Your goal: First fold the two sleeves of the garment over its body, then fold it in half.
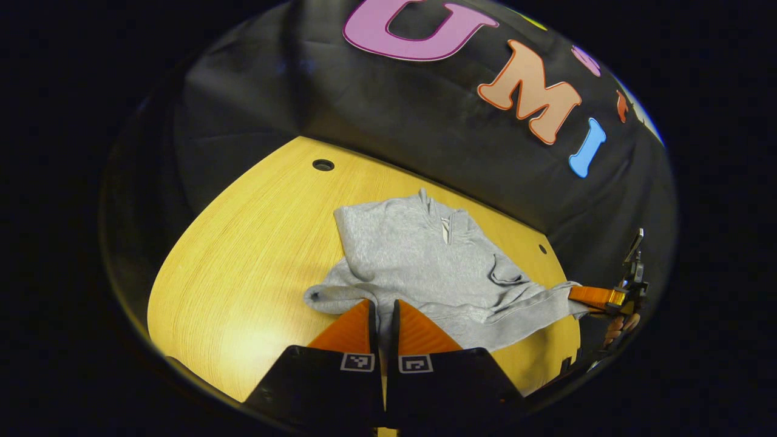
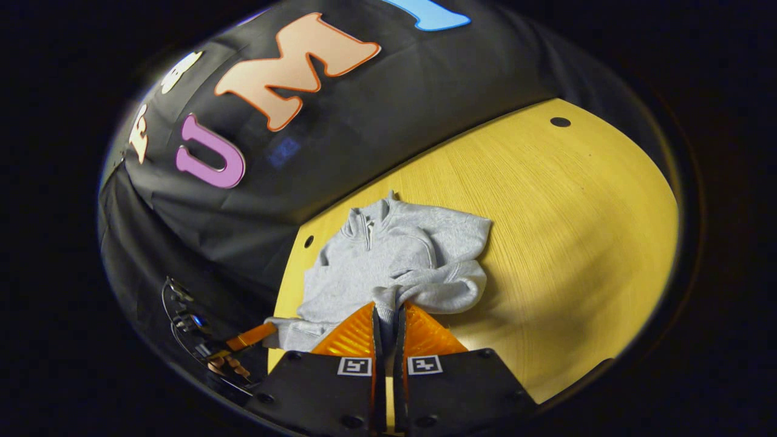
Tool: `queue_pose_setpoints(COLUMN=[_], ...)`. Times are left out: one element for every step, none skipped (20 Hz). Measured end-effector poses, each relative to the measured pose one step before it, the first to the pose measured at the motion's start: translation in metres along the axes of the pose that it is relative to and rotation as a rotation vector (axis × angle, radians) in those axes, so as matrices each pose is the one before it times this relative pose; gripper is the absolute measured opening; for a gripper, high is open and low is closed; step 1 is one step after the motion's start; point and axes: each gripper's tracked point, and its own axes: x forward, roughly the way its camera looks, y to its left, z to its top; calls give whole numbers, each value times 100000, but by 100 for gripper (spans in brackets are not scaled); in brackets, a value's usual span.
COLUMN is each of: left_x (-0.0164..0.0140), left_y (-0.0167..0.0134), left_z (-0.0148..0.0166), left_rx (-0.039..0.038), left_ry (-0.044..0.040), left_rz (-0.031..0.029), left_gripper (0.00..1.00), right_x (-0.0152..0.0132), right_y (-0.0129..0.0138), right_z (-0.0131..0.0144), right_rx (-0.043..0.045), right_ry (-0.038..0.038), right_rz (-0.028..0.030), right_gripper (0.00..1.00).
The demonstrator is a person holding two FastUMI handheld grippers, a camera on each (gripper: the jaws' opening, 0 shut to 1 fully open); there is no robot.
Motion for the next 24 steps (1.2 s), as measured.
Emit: queue_pose_setpoints(left_x=[301,316,365,513,511,471,590,581,590,714,774,855,595,698,546,814,537,579,594,350,370,217,396,198], left_y=[-29,-27,-28,2,111,102,122,110,179,295,287,259,213,97,110,259,266,138,65,250,108,12,131,194], left_z=[699,516,527,423,324,435,437,449,192,92,71,56,59,-17,103,175,37,165,140,20,99,229,136,62], left_rx=[-509,-869,-1354,-1604,-1257,-355,-63,-81,-912,-924,-832,-905,-1291,-1501,-1431,-1640,-2697,-2767,-2267,-1742,-1311,-735,312,581], left_ry=[-206,260,128,1298,845,429,-327,-277,564,1784,1574,1455,963,1093,893,890,316,263,27,-63,-314,-565,-851,-408], left_rz=[-316,-254,13,257,483,263,109,170,582,909,880,894,793,575,803,1137,979,712,761,682,677,216,1431,1624], left_gripper=[0,0,0,0,0,0,0,0,0,0,0,0,0,0,0,1,3,5,5,9,10,13,15,21], right_x=[504,382,469,661,647,200,482,581,431,370,209,395,448,786,861,936,714,650,791,281,311,242,278,-56], right_y=[140,98,-68,102,175,-246,28,-153,-195,-268,-256,-444,-636,-370,-390,-286,-285,-210,-33,-33,-2,218,175,543], right_z=[452,478,237,325,241,315,249,138,-157,-208,-328,-184,-14,44,183,86,92,75,119,95,116,88,181,269], right_rx=[2362,1817,1547,1929,2023,1913,1544,1341,1901,2471,2314,1683,1117,1001,854,481,481,683,267,-454,-1250,-1538,-2025,-2072], right_ry=[425,33,722,536,694,56,-69,412,563,695,861,422,421,184,101,-129,-131,-315,-590,-499,-537,-522,-783,-1581], right_rz=[523,131,-480,-337,5,-38,-123,-273,-481,-405,-132,-789,-1297,-1402,-1363,-1082,-1044,-1054,-379,-372,-539,140,-732,1060], right_gripper=[7,5,7,7,7,7,7,7,7,7,7,9,7,7,7,7,10,10,10,14,12,15,20,15])
